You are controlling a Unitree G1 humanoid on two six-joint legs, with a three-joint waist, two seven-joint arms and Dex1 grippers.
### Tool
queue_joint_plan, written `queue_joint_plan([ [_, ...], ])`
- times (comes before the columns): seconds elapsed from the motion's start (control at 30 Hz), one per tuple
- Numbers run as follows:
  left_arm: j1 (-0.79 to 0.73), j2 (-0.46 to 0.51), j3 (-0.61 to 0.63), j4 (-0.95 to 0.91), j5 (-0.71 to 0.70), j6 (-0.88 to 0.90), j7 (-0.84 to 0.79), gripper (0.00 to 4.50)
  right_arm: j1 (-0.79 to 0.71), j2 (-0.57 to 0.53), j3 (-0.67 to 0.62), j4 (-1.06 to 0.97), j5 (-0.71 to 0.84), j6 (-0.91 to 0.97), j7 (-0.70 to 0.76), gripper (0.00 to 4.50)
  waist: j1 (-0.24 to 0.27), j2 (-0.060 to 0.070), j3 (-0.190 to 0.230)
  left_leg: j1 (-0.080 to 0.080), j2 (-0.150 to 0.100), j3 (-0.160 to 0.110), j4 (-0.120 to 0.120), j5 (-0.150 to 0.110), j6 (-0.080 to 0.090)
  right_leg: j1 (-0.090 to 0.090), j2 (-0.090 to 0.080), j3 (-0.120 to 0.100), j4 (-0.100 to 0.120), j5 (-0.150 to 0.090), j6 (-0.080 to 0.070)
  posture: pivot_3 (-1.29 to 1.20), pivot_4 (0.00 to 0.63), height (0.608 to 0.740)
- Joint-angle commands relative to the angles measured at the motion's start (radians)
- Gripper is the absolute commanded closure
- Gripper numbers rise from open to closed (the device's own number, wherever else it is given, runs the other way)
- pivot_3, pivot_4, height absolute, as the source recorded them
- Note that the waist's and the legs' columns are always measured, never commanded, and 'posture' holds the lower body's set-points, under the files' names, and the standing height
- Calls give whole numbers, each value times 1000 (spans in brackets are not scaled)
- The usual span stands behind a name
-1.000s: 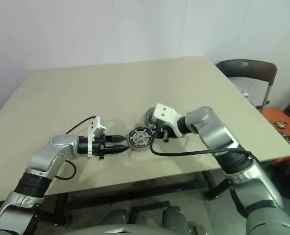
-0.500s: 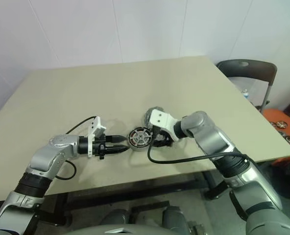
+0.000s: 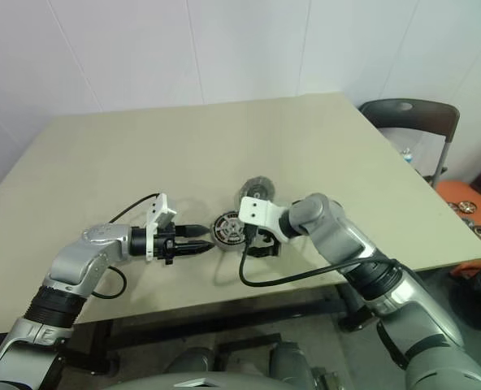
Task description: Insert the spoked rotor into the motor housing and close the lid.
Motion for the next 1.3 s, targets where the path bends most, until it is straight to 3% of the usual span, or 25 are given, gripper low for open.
queue_joint_plan([
  [0.03,-16,-1,0,-8,8,-21,-5,2037,1,17,12,32,-44,-39,-38,437,0,0,0,0,0,0,0,0,0,0,0,0,0,0,-1,0,0,740],
  [0.07,-17,-1,0,-5,9,-24,-6,2037,3,21,16,42,-52,-47,-46,437,0,0,0,0,0,0,0,0,0,0,0,0,0,1,-1,0,0,740],
  [0.37,-19,1,0,-1,19,-31,-11,2037,15,26,15,59,-83,-76,-60,3364,-1,0,0,2,0,0,0,0,0,2,0,0,1,-1,1,0,0,740],
  [0.8,-24,0,-1,-11,24,-20,1,2037,1,27,4,57,-79,-81,-42,3364,0,0,0,2,0,0,0,0,0,2,0,0,0,0,0,0,0,740],
  [0.97,-30,4,2,-6,26,-21,4,2037,0,28,-9,44,-70,-87,-36,4460,0,0,0,2,0,0,0,0,0,1,0,0,0,0,0,0,0,740],
  [1.3,-49,-2,-8,17,37,-29,-2,2037,6,4,-28,7,-63,-70,-27,4460,1,0,0,1,0,0,0,0,0,1,0,0,0,0,0,0,0,740],
])
